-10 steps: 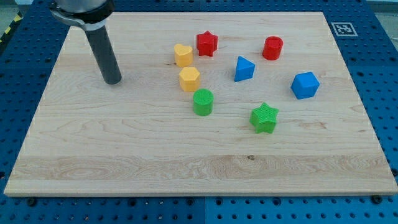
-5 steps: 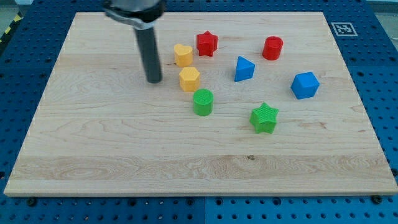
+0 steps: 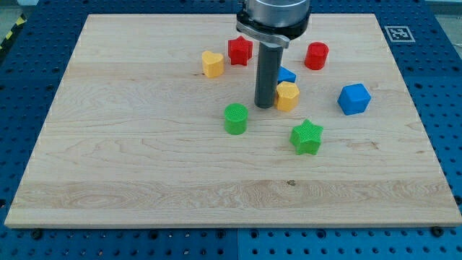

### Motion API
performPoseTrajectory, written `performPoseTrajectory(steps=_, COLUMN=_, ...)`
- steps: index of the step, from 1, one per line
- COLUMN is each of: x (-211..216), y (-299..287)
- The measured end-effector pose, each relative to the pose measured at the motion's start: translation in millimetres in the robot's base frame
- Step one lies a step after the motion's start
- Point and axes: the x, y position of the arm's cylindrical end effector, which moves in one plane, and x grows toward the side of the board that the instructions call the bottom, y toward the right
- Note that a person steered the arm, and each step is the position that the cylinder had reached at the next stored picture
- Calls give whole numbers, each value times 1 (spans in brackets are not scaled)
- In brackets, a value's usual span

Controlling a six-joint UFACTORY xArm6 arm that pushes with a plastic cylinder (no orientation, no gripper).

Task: Place the green circle bottom center of the board

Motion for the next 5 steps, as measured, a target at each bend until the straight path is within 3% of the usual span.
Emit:
performPoseTrajectory(steps=2, x=8, y=-31)
performPoseTrajectory(steps=5, x=91, y=-31)
